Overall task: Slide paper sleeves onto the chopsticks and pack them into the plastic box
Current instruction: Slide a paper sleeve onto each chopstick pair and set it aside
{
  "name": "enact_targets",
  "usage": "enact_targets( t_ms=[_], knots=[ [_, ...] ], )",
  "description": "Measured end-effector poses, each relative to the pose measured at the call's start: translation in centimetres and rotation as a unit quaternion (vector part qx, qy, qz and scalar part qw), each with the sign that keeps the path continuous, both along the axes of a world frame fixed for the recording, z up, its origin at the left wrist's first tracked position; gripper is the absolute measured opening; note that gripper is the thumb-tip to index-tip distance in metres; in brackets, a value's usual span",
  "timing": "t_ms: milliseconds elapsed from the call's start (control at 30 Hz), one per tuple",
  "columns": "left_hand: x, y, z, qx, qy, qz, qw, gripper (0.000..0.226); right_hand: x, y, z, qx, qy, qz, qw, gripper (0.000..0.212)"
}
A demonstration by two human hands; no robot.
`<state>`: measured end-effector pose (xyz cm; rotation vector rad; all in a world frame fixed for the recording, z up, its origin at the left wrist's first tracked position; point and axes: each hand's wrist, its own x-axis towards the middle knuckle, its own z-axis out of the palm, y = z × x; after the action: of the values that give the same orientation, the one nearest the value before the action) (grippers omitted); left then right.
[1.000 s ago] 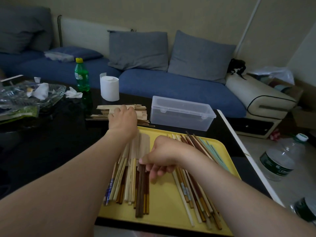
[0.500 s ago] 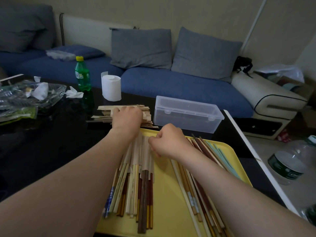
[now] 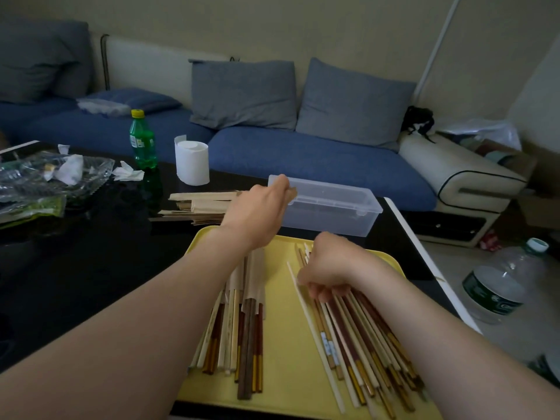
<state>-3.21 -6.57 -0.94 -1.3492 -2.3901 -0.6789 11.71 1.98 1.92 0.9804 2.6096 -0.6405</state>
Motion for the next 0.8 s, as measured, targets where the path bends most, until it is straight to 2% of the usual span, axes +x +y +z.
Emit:
enact_targets(
  t_ms=[33,133,233,300,400,500,600,700,800],
  knots=[
    [0.3,0.2,0.1,0.008,-0.058,-0.018,0.998,0.008,0.3,-0.2,0.0,-0.017,-0.03,0.005,0.999,0.011],
    [1.0,0.4,-0.1,-0.011,-0.214,-0.054,0.975,0.02,0.6,-0.8,-0.3,-0.042,-0.094,0.018,0.995,0.021],
    [1.4,0.2,-0.3,-0.071,-0.257,-0.054,0.962,0.024,0.8,-1.2,-0.7,-0.058,-0.122,0.013,0.991,0.033],
    [1.4,0.1,-0.2,-0.097,-0.255,-0.046,0.961,0.028,1.1,-1.5,-0.7,-0.07,-0.116,0.008,0.991,0.034],
    [1.6,0.0,-0.1,-0.127,-0.24,-0.052,0.961,0.024,2.0,-1.3,0.1,-0.081,-0.034,-0.007,0.996,0.016],
    [1.8,-0.1,-0.3,-0.139,-0.21,-0.051,0.967,0.015,2.9,-0.3,1.1,-0.089,0.074,-0.069,0.991,0.025],
    [2.0,-0.1,-0.5,-0.156,-0.15,-0.031,0.976,0.023,3.4,0.7,1.7,-0.07,0.149,-0.085,0.983,0.025],
    [2.3,-0.1,-0.7,-0.141,-0.122,-0.009,0.982,0.031,4.1,1.3,1.9,-0.021,0.168,-0.039,0.985,0.023],
    [2.3,0.0,-0.8,-0.133,-0.106,0.018,0.985,0.033,4.5,1.6,2.0,-0.007,0.123,0.0,0.992,0.031]
  ],
)
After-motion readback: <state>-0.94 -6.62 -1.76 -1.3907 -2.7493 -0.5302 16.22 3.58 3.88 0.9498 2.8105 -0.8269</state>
